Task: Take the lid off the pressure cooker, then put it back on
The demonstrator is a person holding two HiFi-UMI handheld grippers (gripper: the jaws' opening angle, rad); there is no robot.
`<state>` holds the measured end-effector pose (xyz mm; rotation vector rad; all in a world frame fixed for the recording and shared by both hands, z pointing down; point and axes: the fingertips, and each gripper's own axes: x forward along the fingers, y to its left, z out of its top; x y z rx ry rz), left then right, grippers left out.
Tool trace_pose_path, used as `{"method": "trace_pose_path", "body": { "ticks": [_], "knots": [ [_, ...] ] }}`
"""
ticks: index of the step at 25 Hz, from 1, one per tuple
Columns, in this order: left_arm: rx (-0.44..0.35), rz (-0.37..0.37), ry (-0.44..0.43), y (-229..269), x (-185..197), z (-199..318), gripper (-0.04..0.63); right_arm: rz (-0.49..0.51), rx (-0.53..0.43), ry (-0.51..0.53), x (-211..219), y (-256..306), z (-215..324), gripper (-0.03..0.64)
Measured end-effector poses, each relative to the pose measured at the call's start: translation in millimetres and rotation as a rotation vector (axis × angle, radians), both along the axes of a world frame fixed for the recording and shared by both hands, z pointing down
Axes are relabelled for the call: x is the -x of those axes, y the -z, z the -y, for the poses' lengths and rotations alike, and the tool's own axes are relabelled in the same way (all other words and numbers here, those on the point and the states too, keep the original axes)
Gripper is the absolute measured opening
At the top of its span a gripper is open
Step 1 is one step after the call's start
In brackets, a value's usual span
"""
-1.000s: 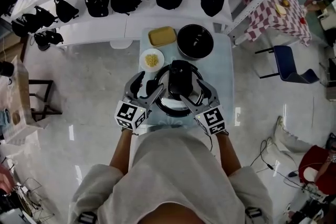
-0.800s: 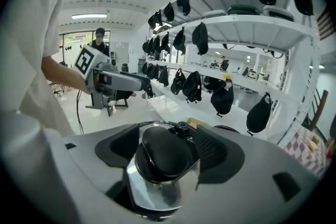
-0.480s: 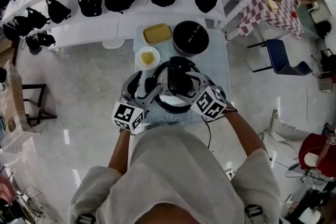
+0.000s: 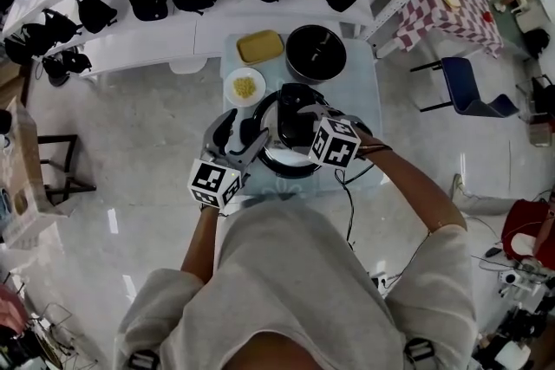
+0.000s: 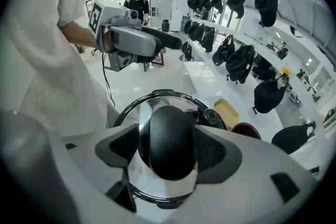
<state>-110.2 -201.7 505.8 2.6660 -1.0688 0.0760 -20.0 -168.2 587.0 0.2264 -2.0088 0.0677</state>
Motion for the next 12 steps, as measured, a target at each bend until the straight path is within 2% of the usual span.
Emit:
{"method": "trace_pose_path", "body": {
  "ticks": [7,12],
  "knots": [
    [0.005,0.009,-0.001,1.7,-9.1,-2.1,0.322,-0.122,0.062,0.077,-3.6,-15.4,5.6,0.314],
    [0.003,0.009,0.000,3.6,-16.1,-6.3,0.322,-0.148,0.119,0.113,3.5,-21.7,5.1,0.297]
  ]
}}
